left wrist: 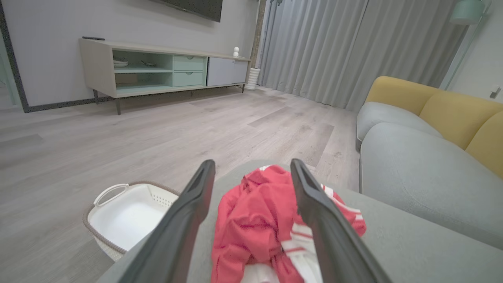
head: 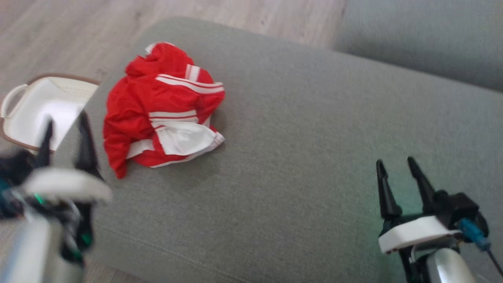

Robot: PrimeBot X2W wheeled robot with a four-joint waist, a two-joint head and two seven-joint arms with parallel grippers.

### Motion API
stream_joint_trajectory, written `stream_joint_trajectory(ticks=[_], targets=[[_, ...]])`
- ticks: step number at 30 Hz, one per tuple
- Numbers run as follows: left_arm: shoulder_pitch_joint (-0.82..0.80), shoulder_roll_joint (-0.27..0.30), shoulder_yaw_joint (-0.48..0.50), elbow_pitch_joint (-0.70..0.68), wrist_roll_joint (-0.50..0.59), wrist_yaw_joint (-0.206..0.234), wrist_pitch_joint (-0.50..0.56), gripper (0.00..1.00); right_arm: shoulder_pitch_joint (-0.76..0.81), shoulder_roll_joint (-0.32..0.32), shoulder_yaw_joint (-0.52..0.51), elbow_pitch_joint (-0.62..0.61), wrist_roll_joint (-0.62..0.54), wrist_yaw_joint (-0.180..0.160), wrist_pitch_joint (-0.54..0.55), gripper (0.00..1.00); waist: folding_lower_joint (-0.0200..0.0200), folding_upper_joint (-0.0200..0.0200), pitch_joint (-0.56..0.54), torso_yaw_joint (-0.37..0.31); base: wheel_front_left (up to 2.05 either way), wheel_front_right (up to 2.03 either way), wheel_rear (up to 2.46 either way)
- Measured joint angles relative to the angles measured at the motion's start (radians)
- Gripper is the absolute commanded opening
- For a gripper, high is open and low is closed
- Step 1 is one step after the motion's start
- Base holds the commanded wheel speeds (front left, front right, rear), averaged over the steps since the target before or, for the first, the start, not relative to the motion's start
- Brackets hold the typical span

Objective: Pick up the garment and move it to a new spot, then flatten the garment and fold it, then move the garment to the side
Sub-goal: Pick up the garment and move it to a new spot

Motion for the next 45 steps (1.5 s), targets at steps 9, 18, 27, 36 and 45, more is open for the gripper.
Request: stream_joint_trajectory(ticks=[9, 18, 27, 36, 45], targets=[[-0.297, 0.095, 0.059, 0.165, -0.139, -0.059, 0.227, 1.00, -0.065, -0.001, -0.039, -0.092, -0.059, 0.000, 0.043, 1.00, 0.0002, 0.0000, 0.130, -0.103, 0.00, 0.00, 0.00], [-0.369, 0.171, 0.086, 0.314, -0.214, -0.037, 0.447, 1.00, -0.112, -0.002, -0.044, -0.141, -0.059, 0.000, 0.053, 1.00, 0.0003, 0.0000, 0.261, -0.253, 0.00, 0.00, 0.00], [-0.364, 0.205, 0.105, 0.348, -0.272, 0.051, 0.686, 1.00, -0.154, -0.002, -0.033, -0.144, -0.036, 0.000, 0.043, 1.00, 0.0002, 0.0000, 0.357, -0.382, 0.00, 0.00, 0.00], [-0.313, 0.262, 0.107, 0.283, -0.235, 0.085, 0.689, 0.00, -0.162, -0.002, -0.031, -0.101, -0.010, 0.000, 0.019, 1.00, 0.0000, 0.0000, 0.332, -0.416, 0.00, 0.00, 0.00], [-0.344, 0.327, 0.105, 0.197, -0.168, 0.057, 0.578, 0.00, -0.154, -0.002, -0.020, -0.043, 0.027, 0.000, -0.006, 1.00, -0.0001, 0.0000, 0.214, -0.401, 0.00, 0.00, 0.00]])
